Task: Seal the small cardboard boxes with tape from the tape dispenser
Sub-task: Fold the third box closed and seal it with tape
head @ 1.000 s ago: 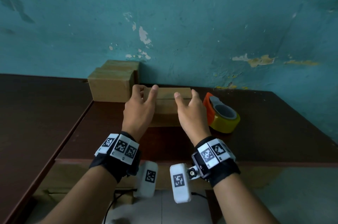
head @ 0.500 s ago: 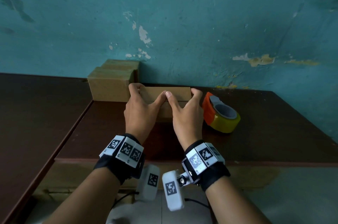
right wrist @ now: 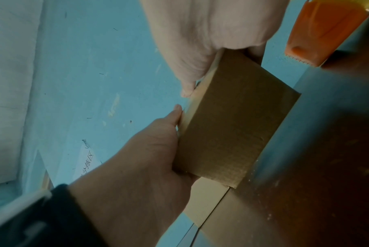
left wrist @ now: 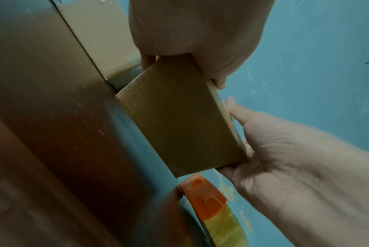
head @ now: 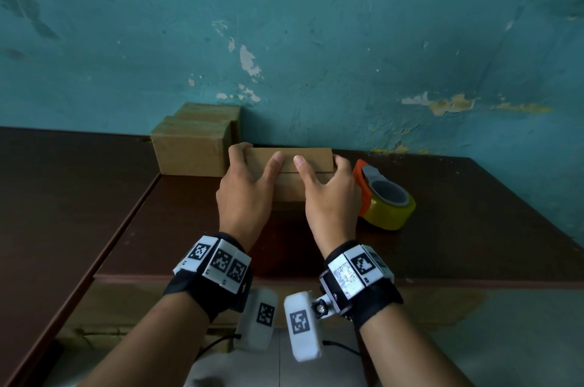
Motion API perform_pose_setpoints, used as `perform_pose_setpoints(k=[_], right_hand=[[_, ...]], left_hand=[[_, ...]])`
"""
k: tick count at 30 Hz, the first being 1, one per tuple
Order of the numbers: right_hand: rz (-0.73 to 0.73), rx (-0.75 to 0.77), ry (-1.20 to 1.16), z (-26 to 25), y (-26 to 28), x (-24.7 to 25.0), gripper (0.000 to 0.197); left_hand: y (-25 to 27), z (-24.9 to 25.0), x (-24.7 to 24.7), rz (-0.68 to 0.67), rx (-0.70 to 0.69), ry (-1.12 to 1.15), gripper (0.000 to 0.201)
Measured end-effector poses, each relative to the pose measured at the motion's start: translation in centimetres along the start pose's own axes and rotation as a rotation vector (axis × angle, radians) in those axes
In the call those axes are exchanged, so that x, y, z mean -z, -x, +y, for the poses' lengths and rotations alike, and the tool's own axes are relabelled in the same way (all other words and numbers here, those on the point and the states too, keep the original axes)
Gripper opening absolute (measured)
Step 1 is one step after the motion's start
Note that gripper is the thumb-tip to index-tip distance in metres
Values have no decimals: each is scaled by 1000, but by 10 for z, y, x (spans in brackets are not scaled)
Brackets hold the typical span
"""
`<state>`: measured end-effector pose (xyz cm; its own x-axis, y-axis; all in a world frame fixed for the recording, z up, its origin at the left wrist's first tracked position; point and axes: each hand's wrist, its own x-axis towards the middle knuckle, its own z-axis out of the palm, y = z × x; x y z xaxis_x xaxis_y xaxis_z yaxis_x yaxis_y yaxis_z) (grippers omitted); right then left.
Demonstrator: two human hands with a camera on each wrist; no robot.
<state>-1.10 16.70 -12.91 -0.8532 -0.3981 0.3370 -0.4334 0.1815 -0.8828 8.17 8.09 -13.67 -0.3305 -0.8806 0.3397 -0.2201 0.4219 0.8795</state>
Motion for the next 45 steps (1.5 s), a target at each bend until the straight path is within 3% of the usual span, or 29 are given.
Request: perform_pose_setpoints(k=[15, 26, 34, 38, 43, 45], right_hand=[[-3, 49, -68, 4, -6, 6, 71], [-14, 42, -168, 10, -21, 12, 55], [-27, 24, -242, 8, -25, 16, 46], [-112, 65, -176, 10, -26, 16, 62], [-152, 148, -48, 21, -27, 9, 100], [-163, 152, -24, 25, -29, 7, 105]], left_hand=[[-3, -3, 2, 2, 31, 144, 42], [-13, -18, -3, 8, 47, 409, 49], [-15, -17, -1, -2, 52, 477, 43], [-14, -12, -1, -45, 46, 433, 54], [-13, -13, -3, -99, -2, 407, 99], [-14, -16, -3, -110, -21, 374, 104]])
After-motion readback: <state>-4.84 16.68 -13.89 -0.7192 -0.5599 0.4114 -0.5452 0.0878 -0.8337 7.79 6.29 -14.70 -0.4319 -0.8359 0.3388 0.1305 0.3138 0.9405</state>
